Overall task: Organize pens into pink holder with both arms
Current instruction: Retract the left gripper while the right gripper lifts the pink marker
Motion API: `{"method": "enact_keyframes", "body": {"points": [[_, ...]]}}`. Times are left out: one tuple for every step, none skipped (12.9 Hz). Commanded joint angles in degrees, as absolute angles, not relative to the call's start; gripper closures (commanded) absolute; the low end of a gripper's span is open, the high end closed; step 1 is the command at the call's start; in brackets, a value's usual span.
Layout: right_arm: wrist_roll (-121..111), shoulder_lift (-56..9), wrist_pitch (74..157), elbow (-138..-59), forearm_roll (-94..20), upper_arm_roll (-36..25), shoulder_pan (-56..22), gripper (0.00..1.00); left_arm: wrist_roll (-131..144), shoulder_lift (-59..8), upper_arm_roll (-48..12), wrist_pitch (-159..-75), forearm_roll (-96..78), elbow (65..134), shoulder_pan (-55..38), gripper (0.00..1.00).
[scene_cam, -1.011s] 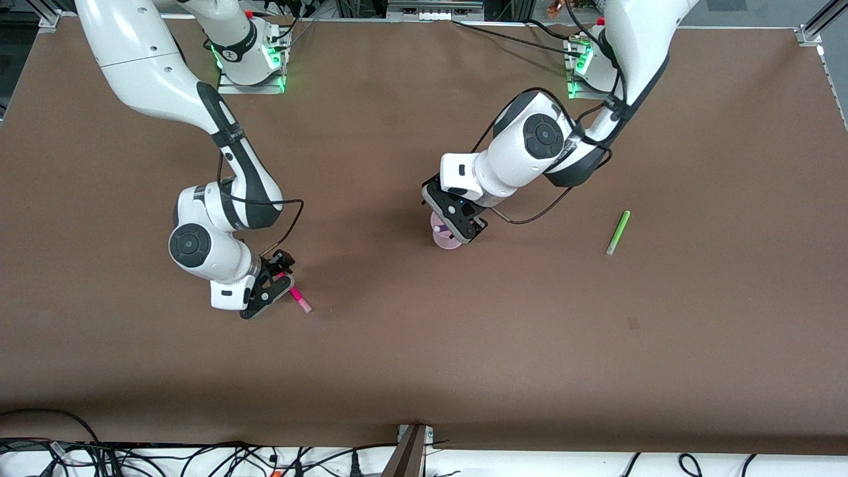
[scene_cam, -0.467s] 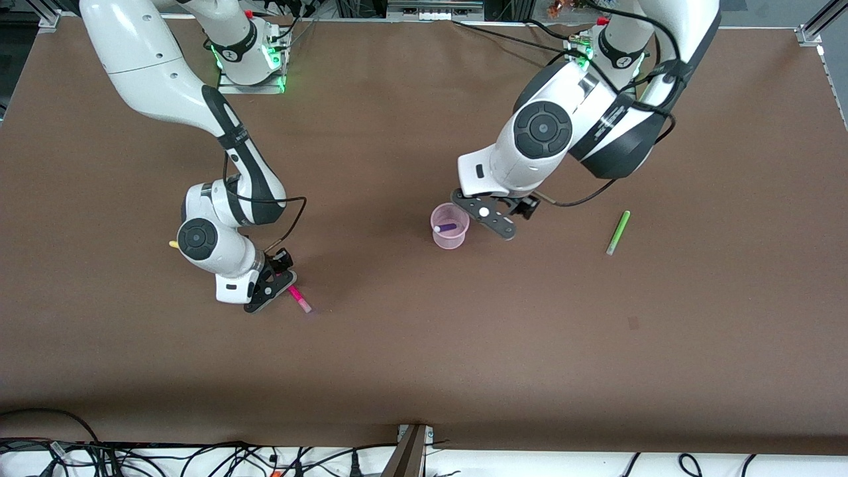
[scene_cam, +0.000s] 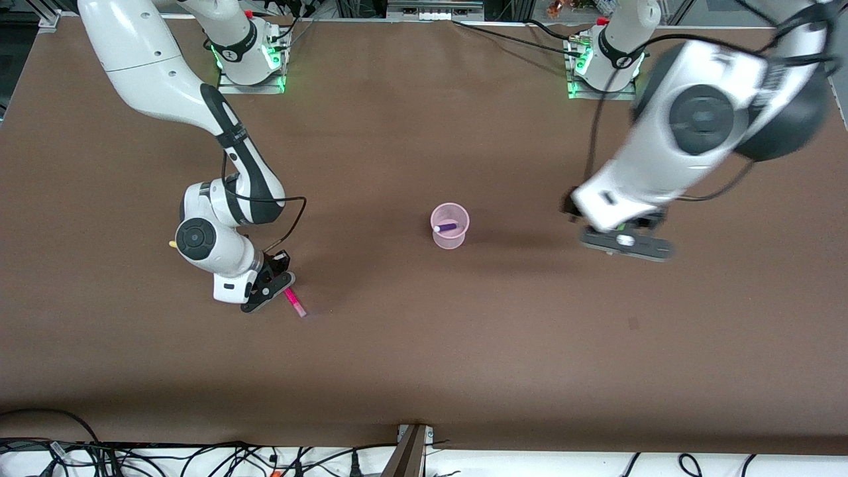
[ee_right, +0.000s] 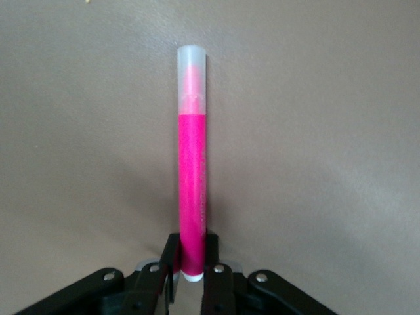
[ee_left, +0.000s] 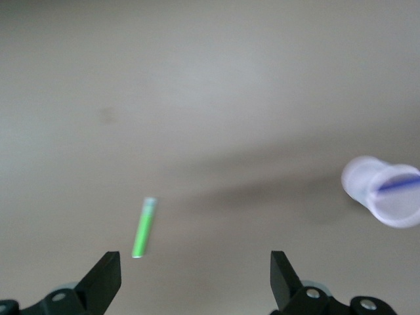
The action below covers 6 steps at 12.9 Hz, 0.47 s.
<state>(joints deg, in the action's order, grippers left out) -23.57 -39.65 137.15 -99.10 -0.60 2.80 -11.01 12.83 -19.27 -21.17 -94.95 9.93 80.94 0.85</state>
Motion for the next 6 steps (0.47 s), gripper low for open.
{"method": "enact_keyframes", "body": {"points": [[-15.9, -37.9, 127.8, -97.3, -3.2, 3.8, -10.7, 1.00, 13.6, -14.3, -13.7, -99.5, 6.1, 82.7, 0.7, 0.00], [-12.9, -37.6, 122.2, -94.6, -6.7, 3.9, -10.8, 1.00, 13.5, -12.7, -10.8, -100.4, 5.0, 83.5, 1.0, 0.00], [-10.7, -37.6, 116.6, -91.7, -10.7, 3.8, -11.2, 1.00, 13.5, -11.1, -8.5, -100.4, 2.1, 83.8, 1.2, 0.00], [-8.2, -37.6, 112.1, -89.3, -14.2, 3.8, -11.3, 1.00, 13.0, -8.7, -5.2, -100.5, -0.4, 85.2, 1.2, 0.00], [-4.5, -37.6, 108.8, -87.1, -16.9, 3.8, -11.5, 1.00, 13.0, -5.6, -4.4, -100.4, -0.4, 87.8, 1.2, 0.00], [0.6, -37.6, 105.8, -84.9, -19.0, 3.9, -11.9, 1.00, 12.7, -3.1, -4.3, -99.9, 0.9, 90.1, 1.2, 0.00]]}}
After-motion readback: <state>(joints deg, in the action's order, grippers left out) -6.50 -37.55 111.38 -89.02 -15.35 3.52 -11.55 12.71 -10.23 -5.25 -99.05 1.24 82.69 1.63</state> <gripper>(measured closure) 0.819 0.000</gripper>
